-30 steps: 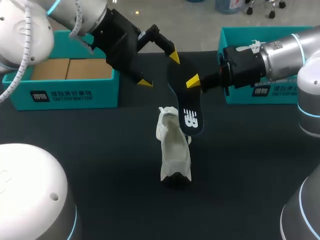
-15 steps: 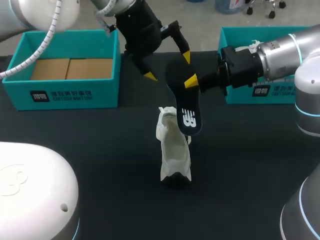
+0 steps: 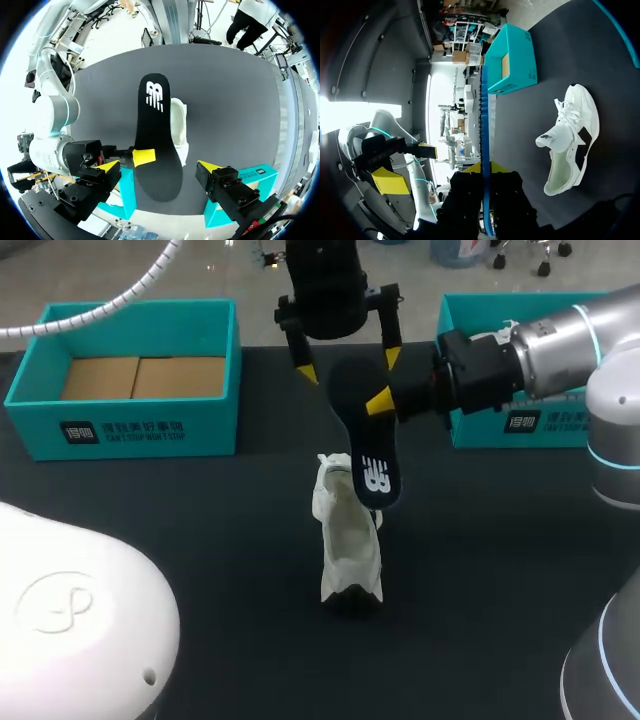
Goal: Take the shoe out of the shoebox, open the shoe tongue, remove and reinsert the insole, then place the shoe into the shoebox
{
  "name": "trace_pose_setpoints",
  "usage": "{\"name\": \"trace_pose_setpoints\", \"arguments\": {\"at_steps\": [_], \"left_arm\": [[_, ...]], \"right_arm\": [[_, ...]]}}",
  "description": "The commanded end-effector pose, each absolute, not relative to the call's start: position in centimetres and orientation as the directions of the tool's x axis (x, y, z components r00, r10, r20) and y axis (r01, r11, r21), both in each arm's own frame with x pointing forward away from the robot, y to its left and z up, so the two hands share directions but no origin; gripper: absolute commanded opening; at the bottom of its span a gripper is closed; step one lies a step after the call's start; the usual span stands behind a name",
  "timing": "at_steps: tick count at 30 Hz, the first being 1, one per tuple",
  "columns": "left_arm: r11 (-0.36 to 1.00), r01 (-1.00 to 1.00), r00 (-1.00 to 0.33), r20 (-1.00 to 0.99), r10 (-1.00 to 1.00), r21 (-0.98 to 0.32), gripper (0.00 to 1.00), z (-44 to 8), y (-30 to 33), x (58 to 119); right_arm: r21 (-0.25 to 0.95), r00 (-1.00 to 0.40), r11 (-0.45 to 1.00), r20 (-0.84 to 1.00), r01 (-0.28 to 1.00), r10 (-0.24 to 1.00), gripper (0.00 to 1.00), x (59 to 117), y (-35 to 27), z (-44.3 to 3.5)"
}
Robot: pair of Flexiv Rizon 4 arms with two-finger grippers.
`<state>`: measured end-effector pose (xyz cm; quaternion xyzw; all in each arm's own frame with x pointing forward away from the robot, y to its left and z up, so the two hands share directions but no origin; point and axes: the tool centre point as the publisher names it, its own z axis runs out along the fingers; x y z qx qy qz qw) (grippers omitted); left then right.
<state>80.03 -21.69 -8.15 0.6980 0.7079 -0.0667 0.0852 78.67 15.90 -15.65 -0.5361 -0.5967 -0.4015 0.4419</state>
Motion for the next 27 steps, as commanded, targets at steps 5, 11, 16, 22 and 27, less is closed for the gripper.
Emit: {"name": "trace_pose_setpoints", "arguments": {"at_steps": [5, 11, 16, 22, 27], "left_arm": [[0.026, 0.999, -0.027, 0.035, 0.999, 0.034, 1.0, -7.22, -22.73, 80.32], [0.028, 0.999, -0.029, 0.022, 0.999, 0.041, 1.0, -7.06, -22.87, 80.35], [0.033, 0.999, -0.033, 0.008, 0.999, 0.041, 1.0, -7.02, -22.89, 80.29], [0.04, 0.998, -0.04, -0.01, 0.999, 0.043, 1.0, -6.98, -22.74, 80.2], [0.045, 0.998, -0.044, -0.023, 0.999, 0.045, 1.0, -7.06, -22.57, 80.1]], "right_arm": [[0.003, -0.034, 0.11, 0.958, 0.994, 0.284, 0.0, 79.09, 16.26, -15.77], [0.006, -0.038, 0.111, 0.958, 0.994, 0.285, 0.0, 79.27, 16.17, -15.65], [0.008, -0.04, 0.112, 0.957, 0.994, 0.286, 0.0, 79.35, 16.12, -15.57], [0.009, -0.041, 0.114, 0.957, 0.993, 0.287, 0.0, 79.4, 16.08, -15.5], [0.008, -0.04, 0.114, 0.957, 0.993, 0.287, 0.0, 79.4, 16.07, -15.5]]}}
